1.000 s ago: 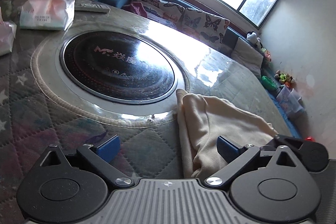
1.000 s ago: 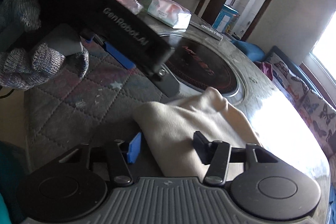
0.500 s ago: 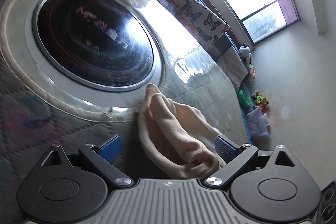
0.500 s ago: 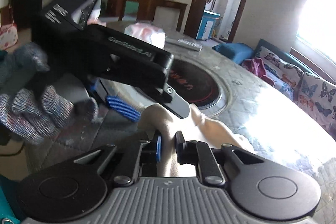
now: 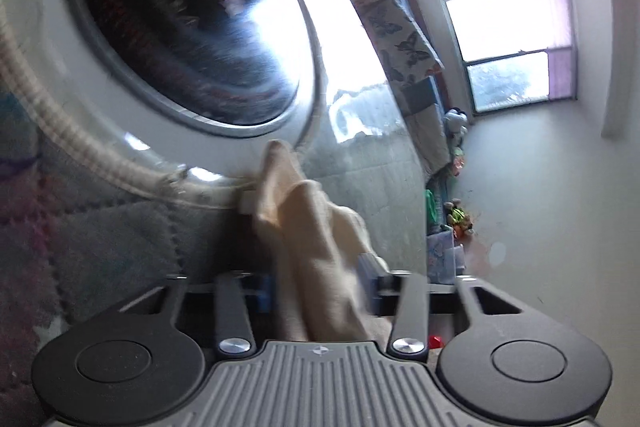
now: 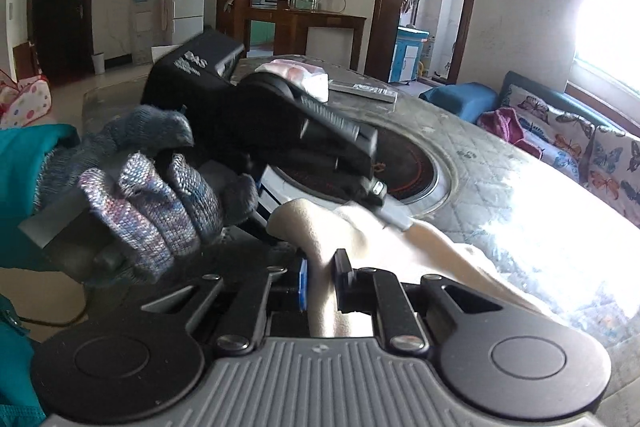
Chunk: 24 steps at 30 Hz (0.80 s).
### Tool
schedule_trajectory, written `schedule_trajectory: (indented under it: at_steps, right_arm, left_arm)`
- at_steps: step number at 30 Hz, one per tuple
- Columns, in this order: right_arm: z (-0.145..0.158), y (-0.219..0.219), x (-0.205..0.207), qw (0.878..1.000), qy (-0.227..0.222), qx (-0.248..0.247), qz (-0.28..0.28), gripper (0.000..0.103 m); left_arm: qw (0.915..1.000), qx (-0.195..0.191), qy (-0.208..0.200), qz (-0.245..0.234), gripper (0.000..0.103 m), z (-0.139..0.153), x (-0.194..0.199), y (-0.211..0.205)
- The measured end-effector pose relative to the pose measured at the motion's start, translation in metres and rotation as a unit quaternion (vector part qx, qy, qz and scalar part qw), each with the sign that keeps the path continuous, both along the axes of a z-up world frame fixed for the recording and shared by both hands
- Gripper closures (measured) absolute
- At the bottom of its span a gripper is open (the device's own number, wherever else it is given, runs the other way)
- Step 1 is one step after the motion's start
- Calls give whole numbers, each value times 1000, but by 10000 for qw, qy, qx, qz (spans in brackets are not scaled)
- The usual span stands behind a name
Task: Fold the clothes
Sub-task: 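Grasp the folded sweatshirt's sides with both grippers, then lift the folded sweatshirt with both grippers and carry it across the table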
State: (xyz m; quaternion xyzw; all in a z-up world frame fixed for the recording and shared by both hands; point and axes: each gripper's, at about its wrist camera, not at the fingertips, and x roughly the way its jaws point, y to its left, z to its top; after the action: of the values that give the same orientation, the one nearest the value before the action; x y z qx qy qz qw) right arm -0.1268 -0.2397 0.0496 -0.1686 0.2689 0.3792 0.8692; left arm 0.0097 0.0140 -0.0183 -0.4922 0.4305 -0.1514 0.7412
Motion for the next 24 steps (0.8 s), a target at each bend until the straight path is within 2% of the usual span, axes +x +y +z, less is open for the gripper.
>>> schedule_trajectory:
  at_steps: [5,9,14,18,24]
  right_arm:
    - [-2,-5,0,9998,107,122,-98,90]
    - [0,-20,6,9987,208,335,-310,82]
    - [1,-52,19,9930,228,543,-1025,80]
    - [-7,-90,32,9793,296,565,-1921,80]
    - [-27,-148,53,9464,470,794,-3097,77]
  left_arm:
    - [10000,-5,-35,43,85,-4,-3,4]
    - [9998,128,-132,36,85,-1,-6,4]
    - [9990,348,-272,-6,85,4,-10,-2]
    - [9984,454,-325,-30,85,6,-11,-4]
    - [9970,651,-407,-79,85,10,-13,-9]
